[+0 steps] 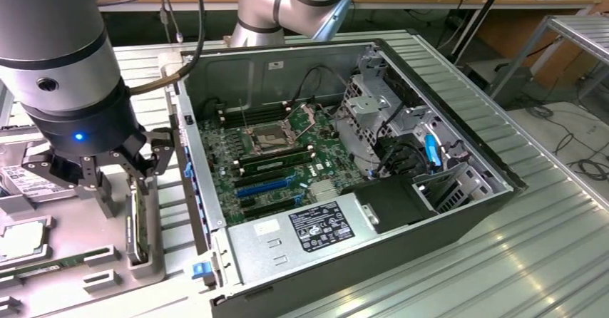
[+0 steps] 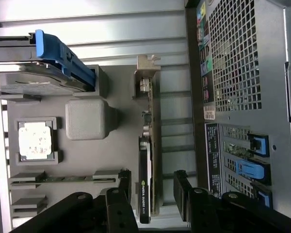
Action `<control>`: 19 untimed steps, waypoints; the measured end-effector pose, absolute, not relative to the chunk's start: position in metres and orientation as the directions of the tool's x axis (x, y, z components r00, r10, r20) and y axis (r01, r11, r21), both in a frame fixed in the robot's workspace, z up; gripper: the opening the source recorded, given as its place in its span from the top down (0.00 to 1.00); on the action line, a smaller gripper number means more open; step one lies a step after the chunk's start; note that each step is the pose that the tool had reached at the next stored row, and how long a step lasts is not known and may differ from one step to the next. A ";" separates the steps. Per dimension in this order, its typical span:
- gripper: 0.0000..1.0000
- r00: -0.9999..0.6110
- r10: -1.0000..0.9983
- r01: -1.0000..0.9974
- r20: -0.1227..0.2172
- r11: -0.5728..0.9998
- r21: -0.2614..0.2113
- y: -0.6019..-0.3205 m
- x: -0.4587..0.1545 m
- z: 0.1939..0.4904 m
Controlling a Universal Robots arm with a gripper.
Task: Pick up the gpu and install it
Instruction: 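Pick up the gpu and move the gpu toward the slot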
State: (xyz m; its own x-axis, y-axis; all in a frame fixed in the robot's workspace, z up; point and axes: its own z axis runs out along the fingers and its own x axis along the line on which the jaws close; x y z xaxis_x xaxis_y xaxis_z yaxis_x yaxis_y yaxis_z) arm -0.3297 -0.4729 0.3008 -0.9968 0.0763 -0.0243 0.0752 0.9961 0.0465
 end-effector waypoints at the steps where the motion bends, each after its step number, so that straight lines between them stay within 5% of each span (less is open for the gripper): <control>1: 0.52 -0.997 0.076 0.075 -0.024 0.996 0.047 -0.473 -0.330 0.301; 19: 0.52 -0.997 0.076 0.075 -0.024 0.996 0.046 -0.473 -0.330 0.291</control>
State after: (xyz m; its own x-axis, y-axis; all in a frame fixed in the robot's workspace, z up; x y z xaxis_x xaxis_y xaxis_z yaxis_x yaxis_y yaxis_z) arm -0.3300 -0.4734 0.2912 -0.9968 0.0762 -0.0243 0.0751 0.9961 0.0465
